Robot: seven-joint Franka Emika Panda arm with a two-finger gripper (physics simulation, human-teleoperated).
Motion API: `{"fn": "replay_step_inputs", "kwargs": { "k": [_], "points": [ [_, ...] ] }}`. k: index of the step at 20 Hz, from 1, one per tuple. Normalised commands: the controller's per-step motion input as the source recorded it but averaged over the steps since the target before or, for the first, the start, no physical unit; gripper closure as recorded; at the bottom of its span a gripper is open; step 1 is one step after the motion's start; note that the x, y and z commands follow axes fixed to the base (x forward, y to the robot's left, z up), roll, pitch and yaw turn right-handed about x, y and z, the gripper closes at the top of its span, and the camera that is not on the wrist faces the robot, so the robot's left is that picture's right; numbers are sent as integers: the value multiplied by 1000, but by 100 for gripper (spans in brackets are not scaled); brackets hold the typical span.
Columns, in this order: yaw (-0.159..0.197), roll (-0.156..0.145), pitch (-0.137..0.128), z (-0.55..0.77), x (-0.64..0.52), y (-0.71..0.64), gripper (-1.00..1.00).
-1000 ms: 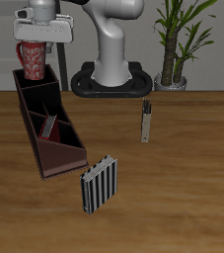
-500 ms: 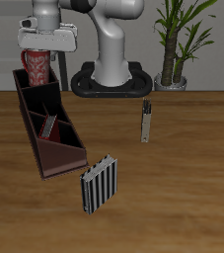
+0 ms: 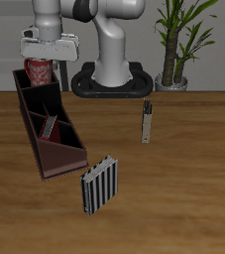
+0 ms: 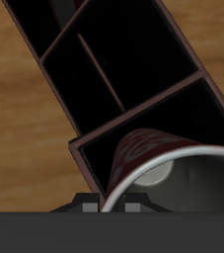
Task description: Place the red book into the right desk caddy's left compartment and place the red mug into the right desk caddy's right compartment
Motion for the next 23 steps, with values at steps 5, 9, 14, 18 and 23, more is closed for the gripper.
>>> {"fn": "replay_step_inputs", "kwargs": {
  "k": [5,9,14,18,23],
  "points": [
    [-33,-1,50,-274,119,-8,100],
    [-56,-14,37,-126,17,-77,-100],
    [-26,-40,-6,77,-40,-75,-100],
    [11,2,-4,84,23,78,-100],
    [6,-9,-9,125,72,58,-100]
  ]
}}
